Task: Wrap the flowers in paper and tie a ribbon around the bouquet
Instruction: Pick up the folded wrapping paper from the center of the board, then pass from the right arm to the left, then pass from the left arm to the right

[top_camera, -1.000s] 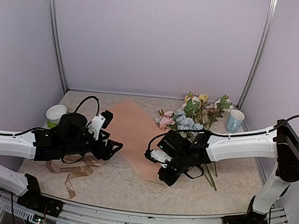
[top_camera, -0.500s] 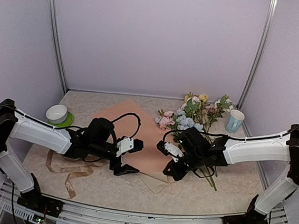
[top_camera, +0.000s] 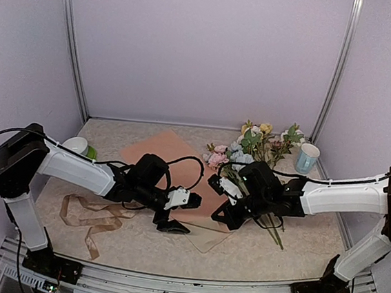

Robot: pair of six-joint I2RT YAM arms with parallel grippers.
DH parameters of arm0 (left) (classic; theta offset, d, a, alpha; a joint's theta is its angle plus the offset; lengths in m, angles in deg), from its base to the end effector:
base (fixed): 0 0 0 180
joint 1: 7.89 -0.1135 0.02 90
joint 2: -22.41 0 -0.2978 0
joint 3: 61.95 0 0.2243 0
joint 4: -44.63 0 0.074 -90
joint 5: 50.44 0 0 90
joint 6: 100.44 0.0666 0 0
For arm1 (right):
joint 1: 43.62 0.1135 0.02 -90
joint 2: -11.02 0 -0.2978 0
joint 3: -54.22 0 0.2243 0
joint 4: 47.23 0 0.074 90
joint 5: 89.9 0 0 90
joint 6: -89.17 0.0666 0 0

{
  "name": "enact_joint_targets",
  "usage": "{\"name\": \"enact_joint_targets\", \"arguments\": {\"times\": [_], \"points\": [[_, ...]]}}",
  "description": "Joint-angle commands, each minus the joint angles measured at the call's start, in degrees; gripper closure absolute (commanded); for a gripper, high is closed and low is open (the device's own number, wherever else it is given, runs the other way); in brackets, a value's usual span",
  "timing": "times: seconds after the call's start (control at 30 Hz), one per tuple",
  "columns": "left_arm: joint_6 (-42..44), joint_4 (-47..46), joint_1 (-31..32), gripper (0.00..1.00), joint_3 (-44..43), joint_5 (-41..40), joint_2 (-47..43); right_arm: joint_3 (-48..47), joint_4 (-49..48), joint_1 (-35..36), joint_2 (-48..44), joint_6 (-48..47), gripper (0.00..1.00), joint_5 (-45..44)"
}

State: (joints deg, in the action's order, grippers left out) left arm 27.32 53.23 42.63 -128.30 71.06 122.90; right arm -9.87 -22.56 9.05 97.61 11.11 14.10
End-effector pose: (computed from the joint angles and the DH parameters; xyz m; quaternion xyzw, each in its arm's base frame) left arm 0.1994 -0.2968 0.1917 0.6921 0.5570 -0.2900 0.3558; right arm 0.1714 0.2513 0.2233 -0.3633 0.8508 0.2896 0.2457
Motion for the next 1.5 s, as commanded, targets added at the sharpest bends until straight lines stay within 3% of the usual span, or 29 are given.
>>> {"name": "enact_joint_targets", "arguments": {"times": [0.0,0.3,0.37,0.43,0.5,0.63,0.67,0.7,0.77,0.8,0.83,1.07,1.17,1.23,1.27,1.37,1.4,1.47], "points": [[3.9,5.7,2.3,0.2,-5.1,-3.0,3.3,-0.9,-1.6,-0.7,-0.8,0.3,1.0,0.9],[6.1,15.4,3.2,0.41,-15.0,-8.5,9.1,-0.2,-4.6,-0.6,-2.8,1.5,1.0,4.4],[6.2,17.7,3.7,0.51,-17.2,-9.4,10.6,-0.1,-4.7,-0.7,-2.9,1.7,1.0,4.7],[6.1,19.3,3.7,0.7,-18.6,-9.5,11.3,0.3,-4.9,-0.6,-2.8,1.7,1.0,5.0],[5.7,19.5,3.7,0.98,-18.8,-9.9,11.2,0.7,-4.7,-0.7,-2.9,1.6,1.0,4.8],[2.6,16.6,3.6,1.0,-15.4,-11.8,8.1,1.8,-4.0,-1.8,-4.5,-1.1,1.0,8.8],[1.6,14.4,3.4,1.0,-14.0,-11.7,6.7,2.3,-4.2,-1.9,-5.5,-2.2,0.81,9.7],[1.3,13.0,3.0,1.0,-12.5,-10.5,5.2,3.2,-4.7,-1.9,-6.7,-3.4,0.56,10.5],[0.7,10.7,2.3,1.0,-10.3,-6.7,2.6,5.7,-7.9,-1.9,-8.6,-4.7,0.2,9.5],[0.6,10.1,2.2,1.0,-9.6,-6.1,1.2,7.0,-9.8,-1.9,-9.3,-4.8,0.06,9.0],[0.3,9.9,2.3,1.0,-9.3,-5.9,0.4,8.1,-12.4,-1.9,-9.5,-4.9,0.01,9.5],[-0.2,11.5,1.9,1.0,-9.2,-5.2,-1.6,6.8,-18.4,0.2,-3.5,-7.4,0.0,10.2],[0.0,12.6,1.7,1.0,-9.2,-5.7,-2.5,4.7,-18.7,1.6,-0.2,-8.5,0.03,5.4],[0.1,12.9,1.5,1.0,-8.9,-6.0,-3.4,3.3,-18.3,1.7,1.3,-8.2,0.15,2.5],[0.1,13.1,1.4,1.0,-8.7,-6.1,-3.9,2.9,-18.2,1.7,1.8,-8.1,0.28,1.4],[0.1,13.3,1.1,1.0,-7.9,-6.7,-5.9,2.3,-18.6,1.7,1.7,-5.8,0.89,-1.8],[-0.3,13.3,1.0,1.0,-7.5,-7.5,-6.8,2.1,-18.5,1.7,1.5,-5.0,1.0,-3.4],[-2.1,12.2,0.7,1.0,-6.8,-10.4,-8.9,1.3,-17.0,1.7,0.8,-3.2,1.0,-6.9]]}}
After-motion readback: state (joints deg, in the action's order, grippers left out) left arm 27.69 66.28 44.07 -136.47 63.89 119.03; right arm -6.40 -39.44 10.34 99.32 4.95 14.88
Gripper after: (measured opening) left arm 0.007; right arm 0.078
